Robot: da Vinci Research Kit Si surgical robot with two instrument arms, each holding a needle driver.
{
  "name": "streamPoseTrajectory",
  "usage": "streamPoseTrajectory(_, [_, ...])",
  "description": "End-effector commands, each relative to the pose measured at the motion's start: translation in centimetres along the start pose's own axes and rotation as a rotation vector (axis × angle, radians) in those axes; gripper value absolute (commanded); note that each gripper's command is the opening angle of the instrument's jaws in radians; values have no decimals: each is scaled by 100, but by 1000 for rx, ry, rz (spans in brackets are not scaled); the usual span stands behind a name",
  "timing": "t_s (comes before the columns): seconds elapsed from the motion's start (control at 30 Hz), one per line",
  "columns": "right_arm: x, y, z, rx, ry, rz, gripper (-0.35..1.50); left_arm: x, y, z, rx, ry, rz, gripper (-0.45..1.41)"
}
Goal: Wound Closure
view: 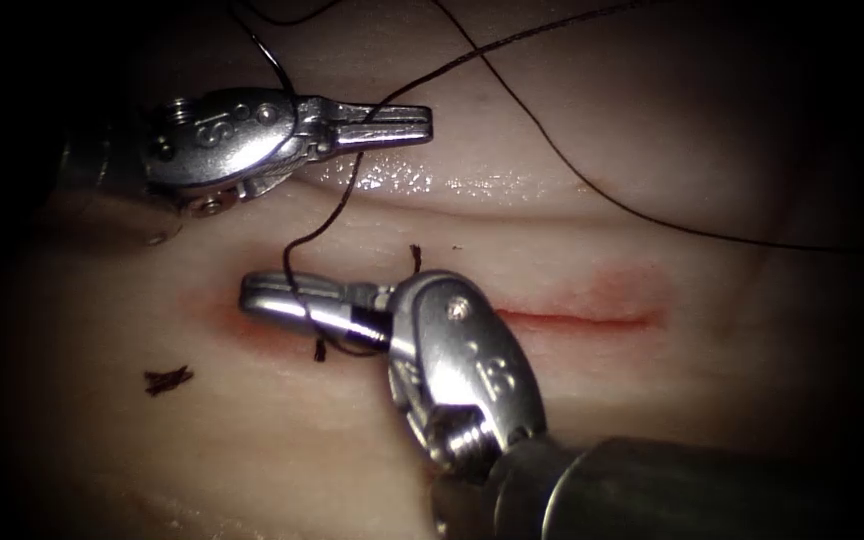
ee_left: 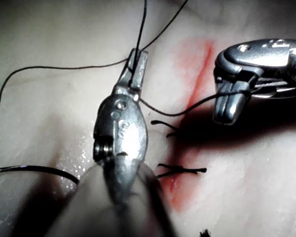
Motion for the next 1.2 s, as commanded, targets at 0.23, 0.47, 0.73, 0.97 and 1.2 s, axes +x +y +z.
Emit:
streamPoseTrajectory(0.23, [-10,19,10,-12,-41,362,-35,-5,-2,7,14,21,-2,-45])
streamPoseTrajectory(0.47, [-8,21,3,-4,-37,365,-35,-10,8,0,32,55,6,-45])
streamPoseTrajectory(0.73, [-8,23,-7,-108,46,376,-35,-13,44,-21,97,129,16,-45])
streamPoseTrajectory(0.97, [-7,26,-10,-203,105,385,-35,-8,62,-42,188,198,36,-45])
streamPoseTrajectory(1.2, [-6,27,-12,-254,137,371,-35,-16,77,-53,271,228,51,-45])
